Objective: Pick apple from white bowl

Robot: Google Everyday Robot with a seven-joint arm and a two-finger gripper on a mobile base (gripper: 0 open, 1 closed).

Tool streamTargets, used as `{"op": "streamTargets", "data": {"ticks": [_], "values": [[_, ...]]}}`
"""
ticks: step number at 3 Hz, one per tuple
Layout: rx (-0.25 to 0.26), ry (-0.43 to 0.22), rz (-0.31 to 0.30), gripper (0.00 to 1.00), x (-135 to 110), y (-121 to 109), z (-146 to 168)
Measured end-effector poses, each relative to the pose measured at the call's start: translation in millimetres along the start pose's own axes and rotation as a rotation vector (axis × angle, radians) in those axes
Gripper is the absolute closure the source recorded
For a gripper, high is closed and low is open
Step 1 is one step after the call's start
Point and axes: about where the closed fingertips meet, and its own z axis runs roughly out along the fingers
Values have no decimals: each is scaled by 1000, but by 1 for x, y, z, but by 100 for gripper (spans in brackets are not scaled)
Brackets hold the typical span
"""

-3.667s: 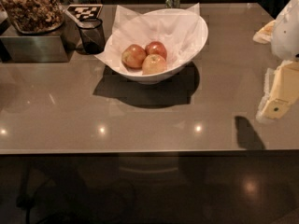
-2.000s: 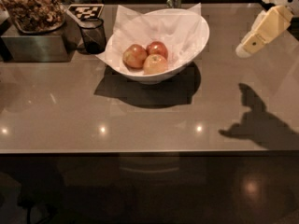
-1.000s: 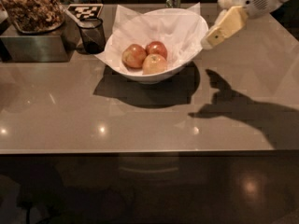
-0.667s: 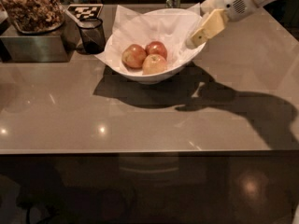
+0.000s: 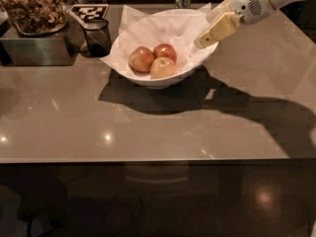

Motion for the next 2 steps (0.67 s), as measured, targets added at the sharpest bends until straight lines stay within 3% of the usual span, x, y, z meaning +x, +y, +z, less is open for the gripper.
{"op": "streamTargets", "data": {"ticks": [1, 2], "values": [[-13, -9, -8, 25, -4, 1, 7], [-73, -39, -45, 24, -20, 8, 32]]}}
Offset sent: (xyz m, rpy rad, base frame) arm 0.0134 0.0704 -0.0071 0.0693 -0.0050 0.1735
